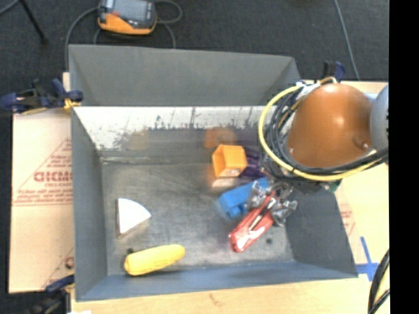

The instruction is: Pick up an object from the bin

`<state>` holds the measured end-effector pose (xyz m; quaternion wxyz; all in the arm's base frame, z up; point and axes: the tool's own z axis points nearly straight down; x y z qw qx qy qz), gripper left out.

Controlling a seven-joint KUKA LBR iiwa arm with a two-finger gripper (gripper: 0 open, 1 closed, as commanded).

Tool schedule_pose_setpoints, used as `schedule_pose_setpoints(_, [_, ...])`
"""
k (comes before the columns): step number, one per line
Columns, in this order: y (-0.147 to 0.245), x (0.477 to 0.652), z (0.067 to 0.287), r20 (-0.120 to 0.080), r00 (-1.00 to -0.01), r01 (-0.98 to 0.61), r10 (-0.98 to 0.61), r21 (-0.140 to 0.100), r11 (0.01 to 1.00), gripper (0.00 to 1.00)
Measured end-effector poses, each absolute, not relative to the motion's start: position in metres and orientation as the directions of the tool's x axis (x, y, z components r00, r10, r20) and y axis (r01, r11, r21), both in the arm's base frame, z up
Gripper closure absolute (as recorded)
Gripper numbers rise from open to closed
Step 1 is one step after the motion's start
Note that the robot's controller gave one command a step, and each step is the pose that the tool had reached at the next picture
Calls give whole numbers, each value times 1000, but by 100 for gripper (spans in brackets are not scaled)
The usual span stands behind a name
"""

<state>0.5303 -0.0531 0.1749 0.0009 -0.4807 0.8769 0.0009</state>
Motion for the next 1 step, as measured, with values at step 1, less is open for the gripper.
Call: schedule_pose_setpoints(1, [-49,528,218,2,-543,-839,-839,6,543,100])
